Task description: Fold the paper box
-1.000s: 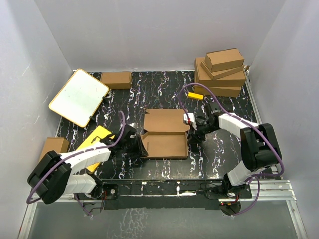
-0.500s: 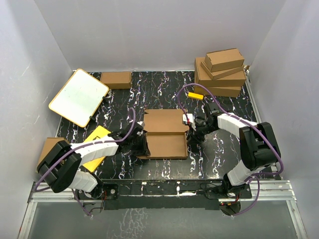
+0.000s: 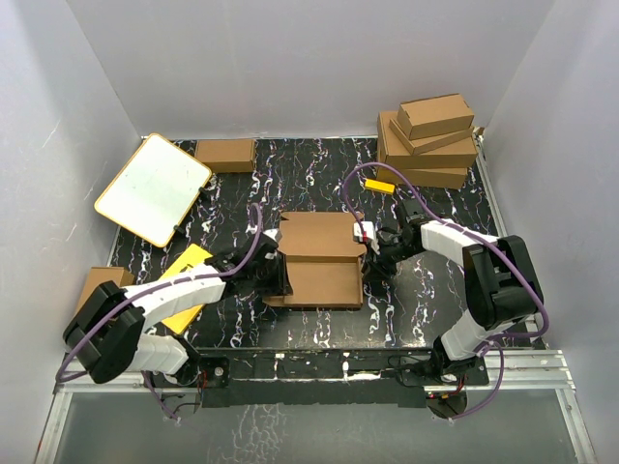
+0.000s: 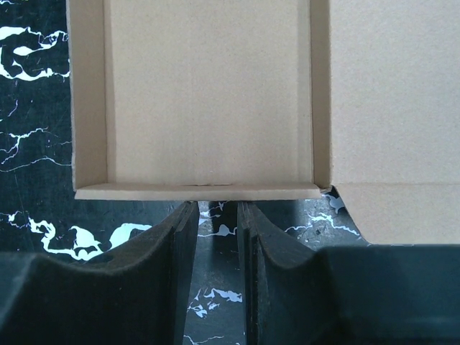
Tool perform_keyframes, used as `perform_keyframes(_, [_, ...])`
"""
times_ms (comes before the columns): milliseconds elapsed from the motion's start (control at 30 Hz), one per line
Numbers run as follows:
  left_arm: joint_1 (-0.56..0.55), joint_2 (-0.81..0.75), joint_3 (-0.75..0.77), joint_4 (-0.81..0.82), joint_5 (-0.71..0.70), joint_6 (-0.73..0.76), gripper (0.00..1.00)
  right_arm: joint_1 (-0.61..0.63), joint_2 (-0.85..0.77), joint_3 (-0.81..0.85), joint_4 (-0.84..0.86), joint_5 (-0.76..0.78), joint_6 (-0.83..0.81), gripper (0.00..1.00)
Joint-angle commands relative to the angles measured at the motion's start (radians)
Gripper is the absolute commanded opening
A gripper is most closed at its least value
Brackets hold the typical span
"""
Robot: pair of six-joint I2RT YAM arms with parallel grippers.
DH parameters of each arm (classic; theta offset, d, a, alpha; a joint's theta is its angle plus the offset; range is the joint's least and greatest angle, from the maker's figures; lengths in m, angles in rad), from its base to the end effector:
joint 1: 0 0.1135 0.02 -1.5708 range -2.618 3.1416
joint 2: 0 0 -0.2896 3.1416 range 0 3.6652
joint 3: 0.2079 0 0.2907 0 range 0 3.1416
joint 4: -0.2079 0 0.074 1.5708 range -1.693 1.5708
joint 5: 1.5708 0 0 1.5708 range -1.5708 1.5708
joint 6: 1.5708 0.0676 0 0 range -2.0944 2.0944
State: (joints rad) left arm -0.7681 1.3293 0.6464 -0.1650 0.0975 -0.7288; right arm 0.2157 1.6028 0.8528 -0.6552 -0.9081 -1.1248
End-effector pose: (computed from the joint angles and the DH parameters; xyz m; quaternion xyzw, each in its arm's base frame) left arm 0.2132 -0.2151 0.1558 0.0356 0.9338 -0.2738 0.2278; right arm 0.2790 0.1157 0.1390 -0.5848 0.6793 0.3601 0.2587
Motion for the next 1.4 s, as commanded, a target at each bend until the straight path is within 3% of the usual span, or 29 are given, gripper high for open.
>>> perform_keyframes(0, [-0.002,-0.056,0.069,-0.071,-0.079,0.023,0.32,0.008,0.011,0.012,0.015,-0.020,-0.022,0.33])
perform_keyframes(367, [0.042,-0.114,0.140,-0.166,-0.148,0.107,0.33,0.008,0.010,0.012,0.016,-0.021,-0.021,0.33])
perform_keyframes(733, [0.197,-0.038,0.209,-0.063,-0.058,0.337,0.36,0.008,0.012,0.012,0.015,-0.023,-0.020,0.34])
perform_keyframes(967, [0.237,0.110,0.243,-0.020,0.037,0.350,0.29,0.008,0.010,0.012,0.015,-0.022,-0.021,0.33])
perform_keyframes(1367, [0.244,0.230,0.228,0.054,0.130,0.323,0.09,0.007,0.010,0.012,0.012,-0.025,-0.024,0.34])
